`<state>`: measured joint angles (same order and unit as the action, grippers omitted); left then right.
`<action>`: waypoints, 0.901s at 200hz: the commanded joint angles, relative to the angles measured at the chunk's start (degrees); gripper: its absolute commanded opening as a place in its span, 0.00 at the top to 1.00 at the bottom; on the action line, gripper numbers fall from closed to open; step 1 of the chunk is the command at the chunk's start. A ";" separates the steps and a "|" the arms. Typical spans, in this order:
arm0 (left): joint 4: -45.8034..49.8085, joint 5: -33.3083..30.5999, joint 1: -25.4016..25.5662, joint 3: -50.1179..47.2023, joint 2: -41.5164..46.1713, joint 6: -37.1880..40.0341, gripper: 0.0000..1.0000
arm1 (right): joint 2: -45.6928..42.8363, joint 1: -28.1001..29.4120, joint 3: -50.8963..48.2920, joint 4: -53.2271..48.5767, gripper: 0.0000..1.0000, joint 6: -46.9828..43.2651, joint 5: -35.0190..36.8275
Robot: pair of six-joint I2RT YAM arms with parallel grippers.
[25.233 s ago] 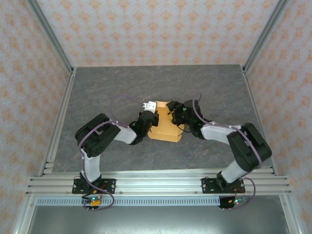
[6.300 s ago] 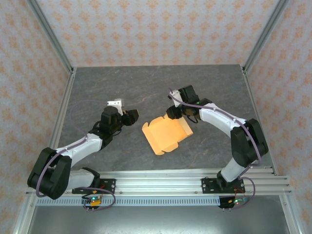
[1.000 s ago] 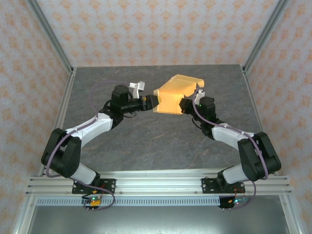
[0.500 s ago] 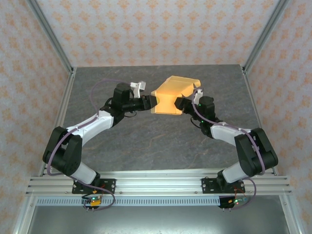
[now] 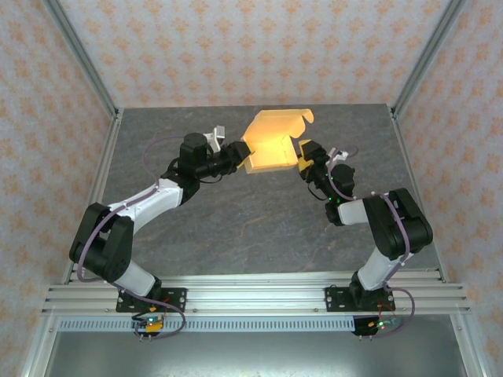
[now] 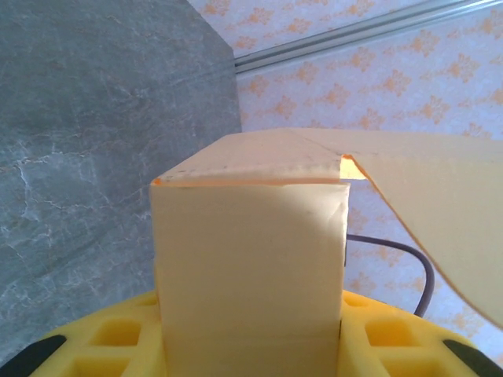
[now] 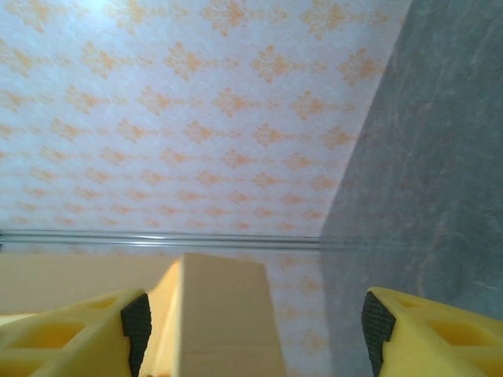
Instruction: Fold the paper box
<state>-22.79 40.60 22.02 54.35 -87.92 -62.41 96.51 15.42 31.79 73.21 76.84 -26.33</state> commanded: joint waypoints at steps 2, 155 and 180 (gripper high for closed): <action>-4.68 -0.87 0.02 0.50 1.12 -4.12 0.68 | -0.26 0.78 3.62 7.17 0.27 7.00 2.23; -11.20 -2.97 1.29 0.59 -0.27 -10.49 0.67 | 4.00 4.62 8.92 7.20 0.26 14.74 2.75; -12.97 -3.36 1.58 0.79 -1.19 -11.94 0.67 | 3.70 4.70 9.68 7.18 0.26 16.42 3.22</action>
<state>-31.73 37.45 22.87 53.82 -88.14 -73.12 100.62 19.59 39.53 77.25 91.53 -22.33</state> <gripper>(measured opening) 0.396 0.738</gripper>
